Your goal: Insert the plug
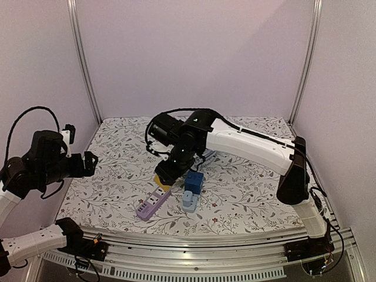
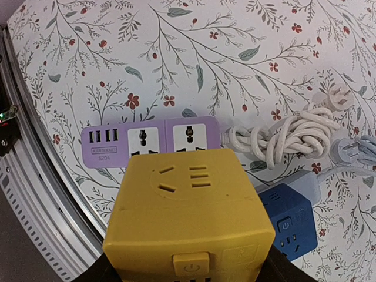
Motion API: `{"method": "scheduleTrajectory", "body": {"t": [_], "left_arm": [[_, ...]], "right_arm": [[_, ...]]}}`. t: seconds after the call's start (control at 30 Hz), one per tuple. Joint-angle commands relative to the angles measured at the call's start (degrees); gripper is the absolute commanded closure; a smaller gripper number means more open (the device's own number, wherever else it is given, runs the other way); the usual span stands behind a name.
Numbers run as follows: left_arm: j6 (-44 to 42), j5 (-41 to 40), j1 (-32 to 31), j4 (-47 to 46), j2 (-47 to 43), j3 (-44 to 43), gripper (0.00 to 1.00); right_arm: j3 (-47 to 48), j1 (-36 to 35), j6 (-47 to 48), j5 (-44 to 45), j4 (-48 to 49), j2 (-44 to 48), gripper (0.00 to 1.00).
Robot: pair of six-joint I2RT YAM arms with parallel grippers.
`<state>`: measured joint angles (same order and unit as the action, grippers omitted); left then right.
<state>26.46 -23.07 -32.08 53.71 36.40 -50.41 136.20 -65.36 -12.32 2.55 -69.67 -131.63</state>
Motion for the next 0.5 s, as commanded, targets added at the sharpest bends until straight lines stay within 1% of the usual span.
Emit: {"method": "scheduleTrajectory", "body": {"t": [0.0,0.47], "left_arm": [[0.69,-0.63,0.00,-2.53,-1.95,1.60,0.00],[0.71,0.70,-0.70,-4.22,-0.70,3.12,0.00]], "right_arm": [[2.20,-0.38,1.97,1.78,-0.57,-2.82,1.00],[5.39,-0.26,5.53,0.84,2.74,-9.31,1.00]]}}
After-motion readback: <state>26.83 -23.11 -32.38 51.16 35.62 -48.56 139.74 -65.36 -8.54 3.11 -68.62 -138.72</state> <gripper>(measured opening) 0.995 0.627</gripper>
